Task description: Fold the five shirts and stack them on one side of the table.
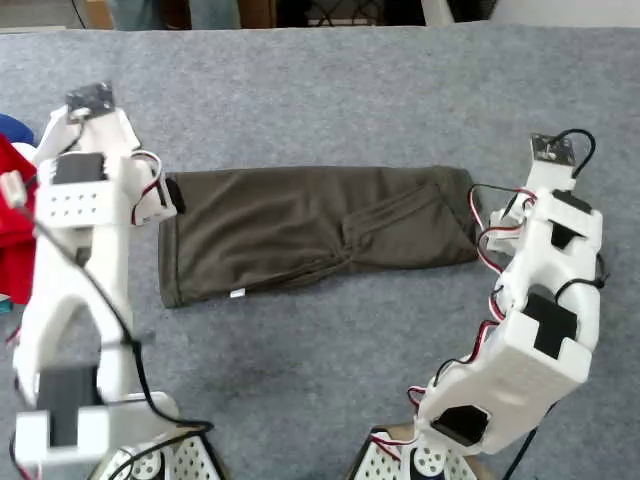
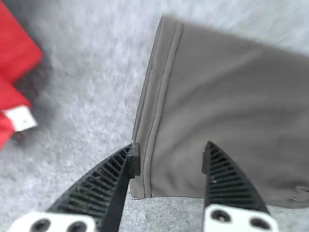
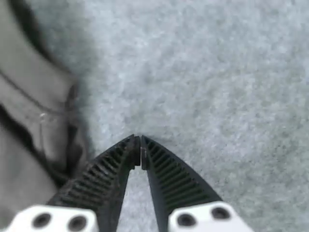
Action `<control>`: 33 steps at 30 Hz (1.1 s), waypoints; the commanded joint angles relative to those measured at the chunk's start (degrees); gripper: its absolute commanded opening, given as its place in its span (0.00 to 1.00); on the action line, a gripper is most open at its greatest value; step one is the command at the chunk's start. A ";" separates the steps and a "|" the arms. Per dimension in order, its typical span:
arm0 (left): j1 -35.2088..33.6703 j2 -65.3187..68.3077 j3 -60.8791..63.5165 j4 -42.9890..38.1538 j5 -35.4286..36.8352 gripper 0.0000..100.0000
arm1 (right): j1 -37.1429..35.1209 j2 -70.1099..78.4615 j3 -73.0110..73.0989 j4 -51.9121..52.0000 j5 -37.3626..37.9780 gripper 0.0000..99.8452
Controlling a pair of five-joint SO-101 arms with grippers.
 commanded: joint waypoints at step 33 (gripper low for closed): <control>-0.66 36.40 -13.67 -3.69 -12.92 0.03 | 1.76 -1.27 0.57 -1.85 -1.05 0.01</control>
